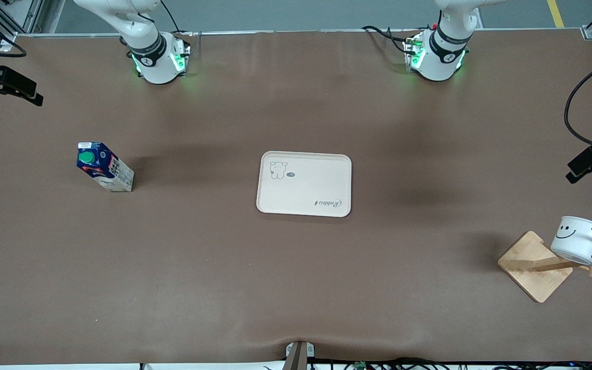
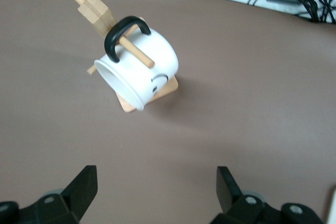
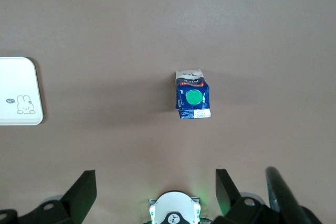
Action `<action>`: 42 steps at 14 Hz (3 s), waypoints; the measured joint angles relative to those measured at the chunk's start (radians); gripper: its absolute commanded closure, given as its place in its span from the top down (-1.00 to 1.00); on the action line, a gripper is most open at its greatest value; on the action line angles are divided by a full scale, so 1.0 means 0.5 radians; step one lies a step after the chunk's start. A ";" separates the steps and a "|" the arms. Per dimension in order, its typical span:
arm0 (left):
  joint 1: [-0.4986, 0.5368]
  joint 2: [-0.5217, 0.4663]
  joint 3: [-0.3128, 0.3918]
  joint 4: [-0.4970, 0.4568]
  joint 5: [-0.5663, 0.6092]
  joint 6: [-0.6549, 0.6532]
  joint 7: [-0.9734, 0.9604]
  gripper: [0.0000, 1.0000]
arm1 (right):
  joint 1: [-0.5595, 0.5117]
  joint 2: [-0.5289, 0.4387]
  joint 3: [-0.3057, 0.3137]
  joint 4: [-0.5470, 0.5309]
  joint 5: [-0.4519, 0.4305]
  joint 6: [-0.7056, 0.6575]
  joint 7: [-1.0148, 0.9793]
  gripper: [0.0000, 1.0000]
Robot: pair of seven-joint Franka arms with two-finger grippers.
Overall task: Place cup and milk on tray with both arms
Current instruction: 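Move the left gripper toward the white mug on the wooden stand, then lower the left gripper and grasp the white mug's rim, then lift the mug off the stand and carry it over the tray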
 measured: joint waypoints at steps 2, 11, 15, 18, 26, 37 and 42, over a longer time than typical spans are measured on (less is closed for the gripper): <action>0.043 0.002 0.000 -0.141 0.000 0.242 0.070 1.00 | 0.000 0.000 0.000 -0.001 0.000 0.000 0.000 1.00; 0.107 0.211 -0.005 -0.322 -0.051 0.866 0.147 0.59 | 0.000 0.000 0.000 -0.004 0.000 0.000 0.000 1.00; 0.107 0.357 -0.009 -0.319 -0.051 1.057 0.168 0.23 | -0.001 0.000 0.000 -0.005 0.000 0.000 0.000 1.00; 0.107 0.422 -0.009 -0.289 -0.051 1.097 0.262 -0.27 | -0.001 0.000 -0.001 -0.005 0.000 0.000 0.000 1.00; 0.067 0.437 -0.067 -0.247 -0.055 1.098 0.396 -1.00 | -0.003 0.000 -0.002 -0.009 0.000 0.000 0.000 1.00; 0.079 0.222 -0.295 -0.196 -0.054 0.688 0.524 -1.00 | -0.028 0.000 -0.005 -0.015 0.000 0.000 0.000 1.00; 0.074 0.148 -0.539 -0.107 -0.060 0.218 0.326 -1.00 | -0.033 0.004 -0.005 -0.015 0.000 0.002 0.000 1.00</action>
